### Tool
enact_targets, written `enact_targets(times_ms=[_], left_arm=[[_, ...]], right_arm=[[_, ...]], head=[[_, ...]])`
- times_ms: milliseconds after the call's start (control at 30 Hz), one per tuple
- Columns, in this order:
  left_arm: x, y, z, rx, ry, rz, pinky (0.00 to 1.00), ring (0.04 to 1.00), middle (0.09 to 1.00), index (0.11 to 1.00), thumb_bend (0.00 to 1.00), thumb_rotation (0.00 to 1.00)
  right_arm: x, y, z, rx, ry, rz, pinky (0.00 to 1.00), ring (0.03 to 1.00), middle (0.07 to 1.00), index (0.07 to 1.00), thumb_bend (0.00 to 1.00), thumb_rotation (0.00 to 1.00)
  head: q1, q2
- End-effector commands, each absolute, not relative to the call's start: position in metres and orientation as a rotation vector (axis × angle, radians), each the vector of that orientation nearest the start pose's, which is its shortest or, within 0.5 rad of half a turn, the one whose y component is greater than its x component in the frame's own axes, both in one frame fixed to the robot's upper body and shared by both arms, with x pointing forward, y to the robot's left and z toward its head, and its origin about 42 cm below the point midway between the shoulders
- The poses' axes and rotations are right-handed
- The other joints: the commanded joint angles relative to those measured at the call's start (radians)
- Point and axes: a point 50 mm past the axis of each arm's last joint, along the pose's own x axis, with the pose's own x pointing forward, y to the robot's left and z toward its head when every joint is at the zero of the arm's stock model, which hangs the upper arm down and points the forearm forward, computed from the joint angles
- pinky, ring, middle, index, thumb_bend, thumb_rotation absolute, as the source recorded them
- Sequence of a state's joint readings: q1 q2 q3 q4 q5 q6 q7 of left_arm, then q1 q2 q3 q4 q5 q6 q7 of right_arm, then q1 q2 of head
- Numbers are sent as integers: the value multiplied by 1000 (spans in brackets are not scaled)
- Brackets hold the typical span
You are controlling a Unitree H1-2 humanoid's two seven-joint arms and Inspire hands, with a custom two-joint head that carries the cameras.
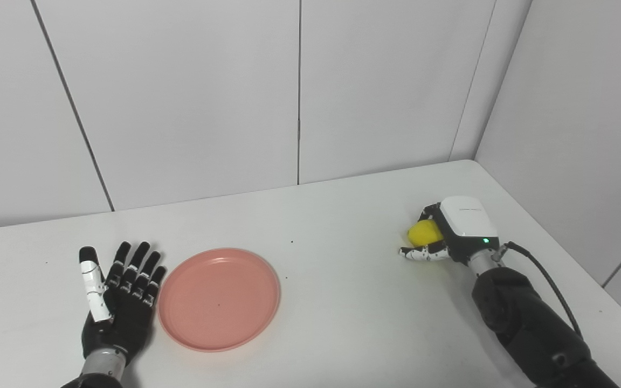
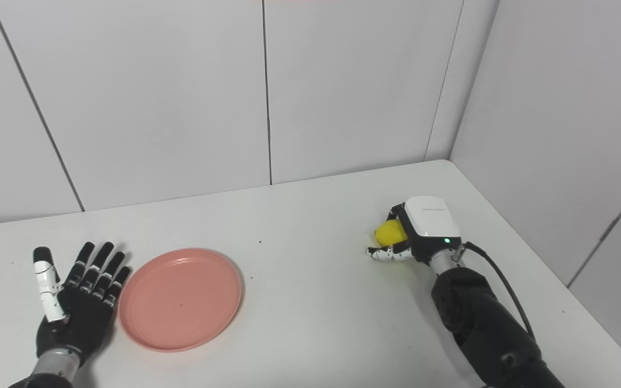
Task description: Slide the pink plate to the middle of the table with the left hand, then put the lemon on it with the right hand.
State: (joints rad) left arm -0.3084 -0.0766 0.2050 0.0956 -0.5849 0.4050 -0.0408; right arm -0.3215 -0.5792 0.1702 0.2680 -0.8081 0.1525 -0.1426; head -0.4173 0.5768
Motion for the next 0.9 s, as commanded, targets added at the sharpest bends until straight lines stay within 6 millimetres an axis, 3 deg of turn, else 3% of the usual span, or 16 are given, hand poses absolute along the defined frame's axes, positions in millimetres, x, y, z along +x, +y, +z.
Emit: enact_targets(times_ms=[0,167,467,867], left_arm=[[363,193,115,-683,294,-87,998,940,937,997,789,814],[361,189,115,-676,293,-94,996,941,941,996,804,809],[356,172,114,-632,279,-96,949,917,923,982,786,827],[349,147,110,-620,261,-77,952,921,922,979,785,845]], right_arm=[[391,-378,205,-1453,-129,-200,167,218,281,328,705,440],[396,-365,230,-1458,-269,-191,142,189,238,249,718,447],[397,-332,264,-1441,-390,-146,145,188,243,275,715,458],[407,-297,282,-1400,-493,-45,168,208,269,293,713,436]], head=[[7,2],[26,1],[141,-5],[272,-31]])
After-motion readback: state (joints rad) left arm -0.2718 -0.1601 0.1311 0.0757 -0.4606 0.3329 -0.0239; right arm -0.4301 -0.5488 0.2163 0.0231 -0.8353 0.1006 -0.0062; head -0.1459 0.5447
